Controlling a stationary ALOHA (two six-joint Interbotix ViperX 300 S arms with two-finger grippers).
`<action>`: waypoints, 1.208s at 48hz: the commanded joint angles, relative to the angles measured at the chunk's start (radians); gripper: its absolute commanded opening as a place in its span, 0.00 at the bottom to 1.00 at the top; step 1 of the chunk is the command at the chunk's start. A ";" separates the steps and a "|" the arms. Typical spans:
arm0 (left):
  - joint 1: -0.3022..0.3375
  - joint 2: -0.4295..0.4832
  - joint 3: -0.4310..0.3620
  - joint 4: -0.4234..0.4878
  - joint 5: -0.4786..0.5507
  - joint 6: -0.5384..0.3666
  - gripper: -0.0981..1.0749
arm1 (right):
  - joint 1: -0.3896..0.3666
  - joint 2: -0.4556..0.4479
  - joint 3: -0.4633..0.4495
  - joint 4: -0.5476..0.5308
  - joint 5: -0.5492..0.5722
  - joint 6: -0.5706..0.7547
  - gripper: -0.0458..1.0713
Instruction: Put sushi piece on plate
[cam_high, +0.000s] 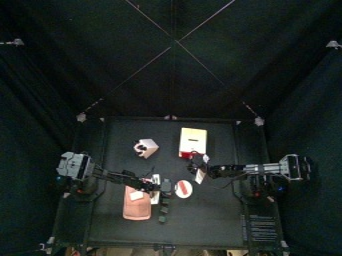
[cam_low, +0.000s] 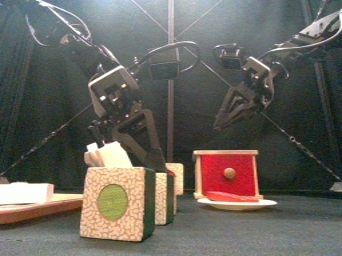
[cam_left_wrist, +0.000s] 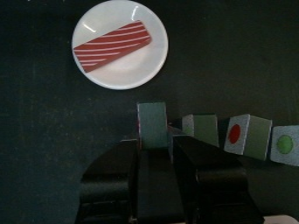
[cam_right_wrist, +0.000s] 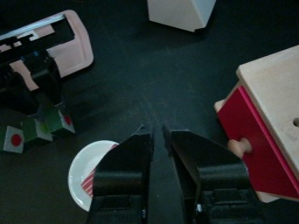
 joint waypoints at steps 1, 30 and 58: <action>0.002 -0.028 -0.020 -0.005 -0.003 0.000 0.50 | -0.002 -0.025 -0.012 0.003 -0.002 0.000 0.57; -0.035 -0.126 -0.097 -0.144 0.368 -0.044 0.49 | 0.003 -0.025 -0.003 -0.002 -0.002 -0.002 0.57; -0.201 -0.225 -0.055 0.219 0.612 -0.784 0.49 | -0.003 -0.025 -0.002 -0.044 -0.002 -0.002 0.57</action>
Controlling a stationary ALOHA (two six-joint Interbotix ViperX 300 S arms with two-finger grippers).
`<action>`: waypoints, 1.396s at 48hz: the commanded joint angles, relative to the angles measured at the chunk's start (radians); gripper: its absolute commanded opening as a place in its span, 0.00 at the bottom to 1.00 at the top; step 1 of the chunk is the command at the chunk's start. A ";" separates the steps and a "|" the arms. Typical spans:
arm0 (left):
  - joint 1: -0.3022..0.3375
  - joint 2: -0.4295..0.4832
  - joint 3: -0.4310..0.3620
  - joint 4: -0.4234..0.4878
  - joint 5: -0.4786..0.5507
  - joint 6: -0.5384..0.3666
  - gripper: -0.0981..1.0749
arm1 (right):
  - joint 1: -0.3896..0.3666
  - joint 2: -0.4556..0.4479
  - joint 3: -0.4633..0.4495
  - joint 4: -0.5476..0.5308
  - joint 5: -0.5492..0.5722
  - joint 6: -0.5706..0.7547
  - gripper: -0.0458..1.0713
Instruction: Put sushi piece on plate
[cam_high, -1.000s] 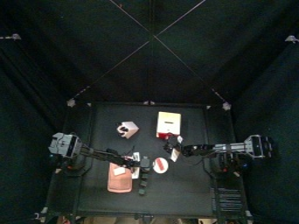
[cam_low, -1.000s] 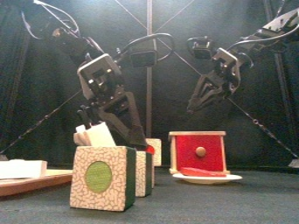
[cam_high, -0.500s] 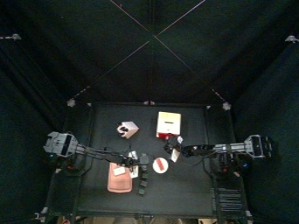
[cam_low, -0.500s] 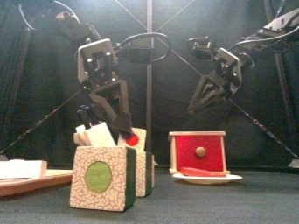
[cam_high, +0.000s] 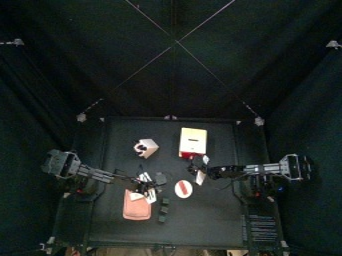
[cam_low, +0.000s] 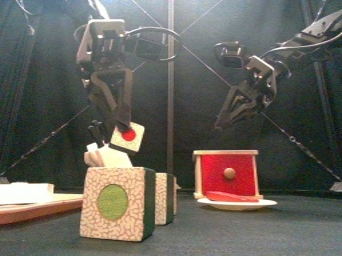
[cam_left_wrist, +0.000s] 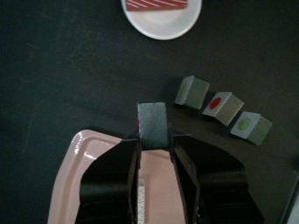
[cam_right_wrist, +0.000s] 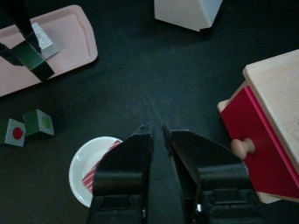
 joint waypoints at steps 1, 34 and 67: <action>-0.051 -0.028 0.002 0.066 0.029 -0.140 0.49 | -0.005 -0.025 -0.009 -0.008 -0.002 -0.002 0.57; -0.465 0.052 0.075 0.118 0.339 -1.126 0.49 | -0.017 -0.018 -0.011 -0.011 -0.002 -0.002 0.57; -0.505 0.141 0.060 0.107 0.365 -1.310 0.64 | -0.017 -0.015 -0.014 -0.009 -0.002 -0.002 0.57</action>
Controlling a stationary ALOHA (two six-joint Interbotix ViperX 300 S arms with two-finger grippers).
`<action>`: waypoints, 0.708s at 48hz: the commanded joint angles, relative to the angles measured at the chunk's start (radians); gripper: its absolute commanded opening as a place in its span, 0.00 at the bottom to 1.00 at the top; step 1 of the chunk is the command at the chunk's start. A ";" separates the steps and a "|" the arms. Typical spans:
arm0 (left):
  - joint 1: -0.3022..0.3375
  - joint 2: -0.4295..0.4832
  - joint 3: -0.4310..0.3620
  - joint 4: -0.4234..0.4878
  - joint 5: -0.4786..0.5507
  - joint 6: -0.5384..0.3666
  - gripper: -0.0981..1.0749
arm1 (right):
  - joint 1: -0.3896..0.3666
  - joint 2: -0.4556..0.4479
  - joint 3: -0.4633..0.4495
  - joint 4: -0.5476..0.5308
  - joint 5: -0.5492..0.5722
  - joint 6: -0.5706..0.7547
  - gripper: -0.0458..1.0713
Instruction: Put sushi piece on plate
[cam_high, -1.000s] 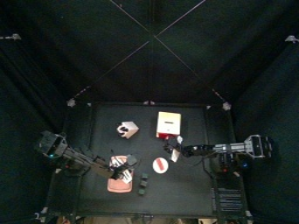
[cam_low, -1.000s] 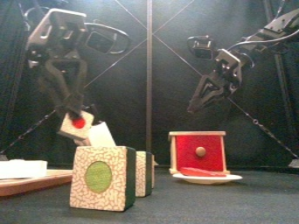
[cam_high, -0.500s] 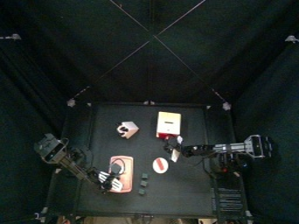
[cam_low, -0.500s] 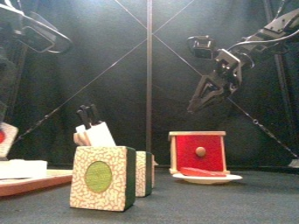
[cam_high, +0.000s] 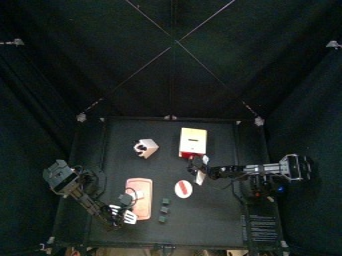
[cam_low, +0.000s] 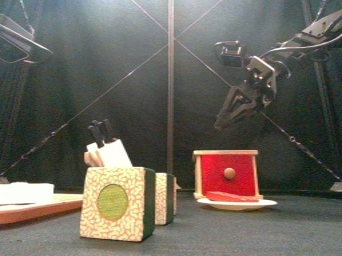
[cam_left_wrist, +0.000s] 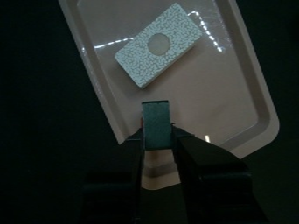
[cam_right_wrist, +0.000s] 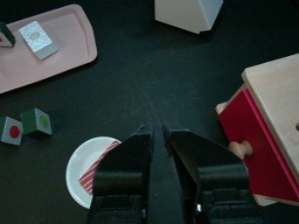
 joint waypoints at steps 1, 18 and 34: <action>0.003 -0.006 -0.023 0.003 0.005 -0.005 0.64 | -0.002 -0.015 -0.014 -0.003 -0.003 -0.002 0.57; 0.003 -0.014 -0.026 0.005 0.005 -0.005 0.82 | -0.002 -0.015 -0.014 -0.002 -0.003 -0.002 0.57; 0.003 -0.035 -0.028 0.029 0.018 0.000 0.82 | -0.002 -0.015 -0.014 -0.002 -0.003 -0.002 0.57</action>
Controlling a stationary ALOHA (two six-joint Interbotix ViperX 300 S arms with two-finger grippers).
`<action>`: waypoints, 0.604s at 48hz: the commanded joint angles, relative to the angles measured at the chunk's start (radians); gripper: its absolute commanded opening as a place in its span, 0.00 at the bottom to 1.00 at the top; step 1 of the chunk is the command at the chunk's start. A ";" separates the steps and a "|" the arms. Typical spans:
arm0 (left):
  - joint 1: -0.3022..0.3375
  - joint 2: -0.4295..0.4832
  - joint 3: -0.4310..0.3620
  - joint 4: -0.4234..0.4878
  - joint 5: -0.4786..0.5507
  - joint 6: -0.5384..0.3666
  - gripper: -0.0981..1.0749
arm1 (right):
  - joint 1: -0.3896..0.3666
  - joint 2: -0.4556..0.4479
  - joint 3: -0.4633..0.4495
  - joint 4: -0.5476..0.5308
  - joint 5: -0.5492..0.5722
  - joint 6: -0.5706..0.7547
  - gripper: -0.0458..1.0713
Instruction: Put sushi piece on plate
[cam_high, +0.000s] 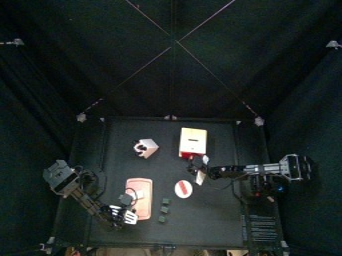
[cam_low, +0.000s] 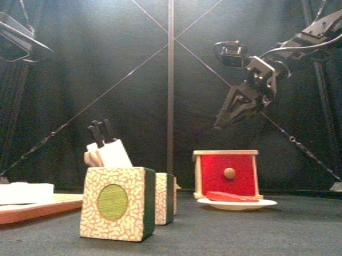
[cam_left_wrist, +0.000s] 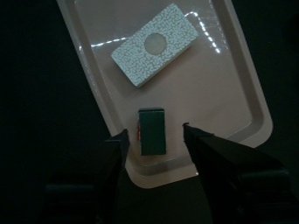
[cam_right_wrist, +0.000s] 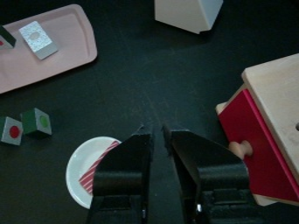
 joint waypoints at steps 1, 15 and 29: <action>0.002 -0.026 -0.021 0.017 0.008 0.000 0.82 | -0.002 -0.015 -0.014 -0.002 -0.005 -0.002 0.57; 0.002 -0.032 -0.018 0.023 0.009 0.009 0.82 | -0.002 -0.015 -0.012 -0.002 -0.003 -0.002 0.57; 0.006 -0.106 -0.014 0.100 0.071 0.021 0.82 | 0.006 -0.014 -0.009 0.008 -0.003 0.000 0.57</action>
